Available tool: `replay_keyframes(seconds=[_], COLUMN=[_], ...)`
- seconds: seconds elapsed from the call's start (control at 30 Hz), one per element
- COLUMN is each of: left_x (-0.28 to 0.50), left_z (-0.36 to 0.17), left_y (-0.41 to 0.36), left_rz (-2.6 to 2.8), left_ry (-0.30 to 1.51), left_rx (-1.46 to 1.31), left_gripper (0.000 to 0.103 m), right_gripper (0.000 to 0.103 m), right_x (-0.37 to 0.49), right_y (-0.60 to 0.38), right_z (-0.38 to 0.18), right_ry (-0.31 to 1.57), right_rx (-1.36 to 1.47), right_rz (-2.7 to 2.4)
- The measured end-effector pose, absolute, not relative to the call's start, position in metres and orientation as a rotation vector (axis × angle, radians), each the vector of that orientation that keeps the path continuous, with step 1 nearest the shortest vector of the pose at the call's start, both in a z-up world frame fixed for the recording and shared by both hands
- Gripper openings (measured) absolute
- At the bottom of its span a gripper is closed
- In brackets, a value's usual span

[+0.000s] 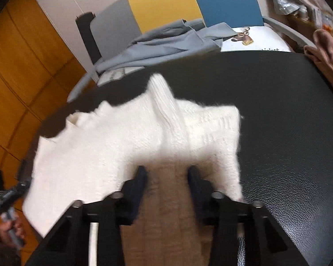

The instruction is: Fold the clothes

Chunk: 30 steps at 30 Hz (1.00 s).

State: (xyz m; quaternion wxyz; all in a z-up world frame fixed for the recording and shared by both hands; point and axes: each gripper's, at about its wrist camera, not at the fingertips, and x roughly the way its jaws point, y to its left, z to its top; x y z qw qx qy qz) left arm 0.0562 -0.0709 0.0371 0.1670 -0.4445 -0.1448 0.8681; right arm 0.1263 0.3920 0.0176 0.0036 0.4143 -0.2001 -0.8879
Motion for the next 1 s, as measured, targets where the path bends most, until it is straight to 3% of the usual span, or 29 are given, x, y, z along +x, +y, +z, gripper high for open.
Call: replay_keyframes(seconds=[0.07, 0.2, 0.4, 0.5, 0.53, 0.57, 0.77, 0.9, 1.0], left_x=[0.058, 0.068, 0.080, 0.083, 0.083, 0.082, 0.097, 0.100, 0.100], left_z=[0.037, 0.044, 0.026, 0.027, 0.030, 0.034, 0.061, 0.046, 0.032], left_y=[-0.070, -0.085, -0.083, -0.080, -0.079, -0.078, -0.079, -0.080, -0.088], left_rz=[2.493, 2.614, 2.525, 2.535, 2.549, 2.555, 2.542, 2.565, 2.539], left_ry=[-0.420, -0.503, -0.514, -0.462, -0.448, -0.441, -0.408, -0.362, -0.426], left_rx=[-1.274, -1.219, -1.287, -1.286, -1.286, -1.280, -1.198, -1.266, -1.297], left_gripper=[0.024, 0.024, 0.025, 0.024, 0.016, 0.008, 0.007, 0.007, 0.010], right_gripper=[0.016, 0.016, 0.026, 0.022, 0.014, 0.014, 0.013, 0.014, 0.019], right_x=[0.130, 0.127, 0.125, 0.123, 0.122, 0.122, 0.119, 0.116, 0.117], right_y=[0.395, 0.400, 0.394, 0.391, 0.390, 0.389, 0.393, 0.398, 0.399], right_z=[0.016, 0.020, 0.015, 0.015, 0.016, 0.020, 0.028, 0.018, 0.012], right_ry=[-0.639, -0.730, -0.796, -0.755, -0.735, -0.724, -0.737, -0.787, -0.795], right_rx=[1.306, 1.286, 1.281, 1.295, 1.307, 1.307, 1.326, 1.360, 1.319], right_rz=[-2.787, -2.785, -2.748, -2.762, -2.769, -2.772, -2.783, -2.776, -2.781])
